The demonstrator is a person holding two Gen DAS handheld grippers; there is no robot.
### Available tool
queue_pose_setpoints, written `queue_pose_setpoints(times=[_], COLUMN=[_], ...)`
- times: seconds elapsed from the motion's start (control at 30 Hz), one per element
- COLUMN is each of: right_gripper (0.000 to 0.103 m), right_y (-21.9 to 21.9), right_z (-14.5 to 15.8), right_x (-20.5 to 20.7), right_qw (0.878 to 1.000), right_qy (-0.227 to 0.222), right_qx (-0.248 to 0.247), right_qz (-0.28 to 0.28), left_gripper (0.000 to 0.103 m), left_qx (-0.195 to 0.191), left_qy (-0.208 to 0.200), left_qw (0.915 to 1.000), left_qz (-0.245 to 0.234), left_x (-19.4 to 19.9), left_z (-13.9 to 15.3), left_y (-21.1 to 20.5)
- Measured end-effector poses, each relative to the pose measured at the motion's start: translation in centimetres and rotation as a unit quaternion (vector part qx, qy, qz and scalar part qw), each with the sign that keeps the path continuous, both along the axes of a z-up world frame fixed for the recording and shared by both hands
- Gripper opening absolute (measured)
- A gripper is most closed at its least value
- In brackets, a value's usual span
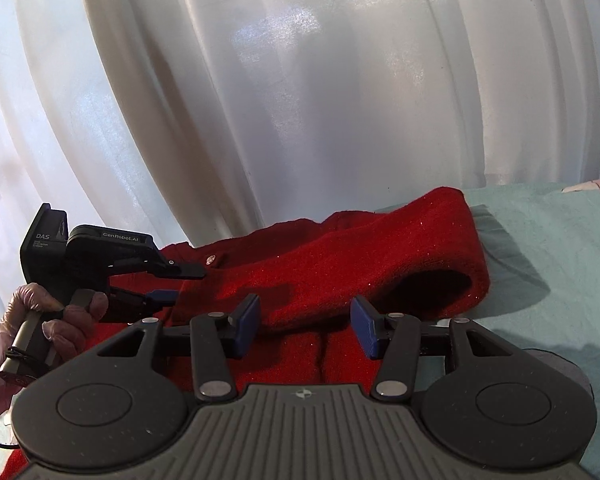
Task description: Fold small clothes
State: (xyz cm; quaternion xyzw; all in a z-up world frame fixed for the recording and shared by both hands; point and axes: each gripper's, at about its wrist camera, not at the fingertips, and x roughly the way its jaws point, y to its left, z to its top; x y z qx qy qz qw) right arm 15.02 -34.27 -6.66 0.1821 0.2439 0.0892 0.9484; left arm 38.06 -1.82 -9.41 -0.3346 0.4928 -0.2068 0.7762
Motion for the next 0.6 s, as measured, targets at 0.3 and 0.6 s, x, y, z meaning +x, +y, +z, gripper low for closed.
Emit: queue_pose_setpoints(times=[0.3,0.6], right_gripper=[0.036,0.036], right_y=[-0.5,-1.2], right_z=[-0.2,0.2], right_x=[1.0,1.6], right_qw=[0.999,0.999], right_qy=[0.021,0.013], right_qx=[0.009,-0.01], right_qz=[-0.027,-0.04], left_gripper=[0.012,0.012], left_qx=[0.006,0.156], left_qy=[-0.022,-0.117], left_qw=[0.9997,0.9803], left_qz=[-0.01,0.031], left_x=[0.3,-1.5], left_z=[1.1,6.9], left_y=[-0.6,6.9])
